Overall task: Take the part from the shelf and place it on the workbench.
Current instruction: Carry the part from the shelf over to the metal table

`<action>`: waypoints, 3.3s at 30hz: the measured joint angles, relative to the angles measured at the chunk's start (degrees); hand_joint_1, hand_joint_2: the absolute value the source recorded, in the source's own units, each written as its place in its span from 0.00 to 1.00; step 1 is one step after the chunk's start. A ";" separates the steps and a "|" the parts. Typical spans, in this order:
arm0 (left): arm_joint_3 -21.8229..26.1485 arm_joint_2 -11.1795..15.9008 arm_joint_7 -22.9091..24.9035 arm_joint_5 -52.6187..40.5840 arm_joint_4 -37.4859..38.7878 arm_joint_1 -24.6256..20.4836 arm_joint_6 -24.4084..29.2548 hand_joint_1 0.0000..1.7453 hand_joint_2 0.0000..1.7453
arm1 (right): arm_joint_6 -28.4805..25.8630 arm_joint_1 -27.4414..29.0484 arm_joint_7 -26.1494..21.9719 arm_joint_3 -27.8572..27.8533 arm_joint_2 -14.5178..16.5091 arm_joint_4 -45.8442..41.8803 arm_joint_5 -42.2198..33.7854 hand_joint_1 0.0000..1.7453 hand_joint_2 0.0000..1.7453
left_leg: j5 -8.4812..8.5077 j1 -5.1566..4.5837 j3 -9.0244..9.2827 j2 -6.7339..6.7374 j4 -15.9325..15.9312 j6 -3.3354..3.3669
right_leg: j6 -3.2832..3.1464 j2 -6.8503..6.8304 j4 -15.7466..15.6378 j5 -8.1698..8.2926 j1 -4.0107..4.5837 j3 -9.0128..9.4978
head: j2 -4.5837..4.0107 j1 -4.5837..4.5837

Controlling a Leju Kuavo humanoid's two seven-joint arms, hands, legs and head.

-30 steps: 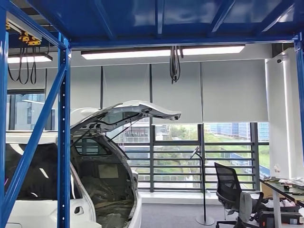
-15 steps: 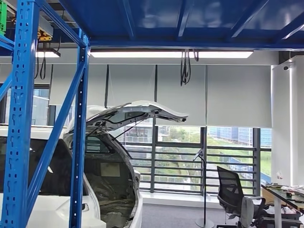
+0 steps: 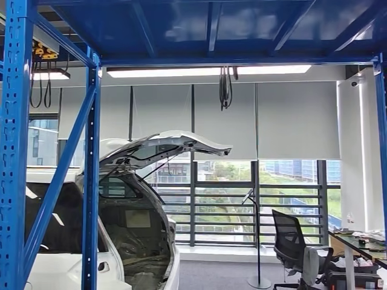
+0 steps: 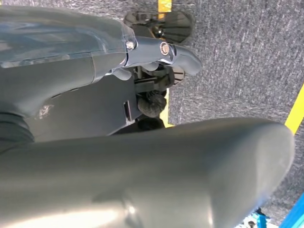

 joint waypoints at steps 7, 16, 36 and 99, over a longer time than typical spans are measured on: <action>0.00 0.04 0.06 -0.01 0.00 -0.09 0.13 0.00 1.00 | 0.00 0.05 0.00 0.17 0.05 0.06 0.02 1.00 1.00 | -1.28 0.75 3.37 -0.01 1.03 -1.18 | 0.49 -0.12 1.19 1.39 -0.05 -2.89 | 0.00 0.00; 0.02 -0.01 0.57 -0.07 0.00 -0.37 0.63 0.00 1.00 | 0.00 -0.09 0.00 0.22 0.00 0.04 0.01 1.00 1.00 | 2.34 0.29 3.84 0.30 -4.68 2.08 | 3.01 0.14 9.45 -4.81 -0.36 -6.55 | 0.00 -0.07; 0.07 -0.23 0.52 -0.02 0.00 -0.29 0.63 0.00 1.00 | 0.22 -0.16 0.01 0.22 0.15 0.08 0.02 1.00 1.00 | -1.29 0.58 -1.40 0.42 9.17 -1.24 | -0.13 -0.60 -0.83 0.94 0.42 -0.78 | 0.00 -0.04; 0.96 -0.01 -0.24 0.04 0.02 -0.30 0.06 0.00 1.00 | -3.05 -0.14 0.50 0.51 0.02 0.87 4.03 1.00 1.00 | 1.58 0.43 1.14 1.48 0.26 -1.17 | 0.42 -3.18 0.82 -1.00 -0.04 -0.15 | 0.00 -0.08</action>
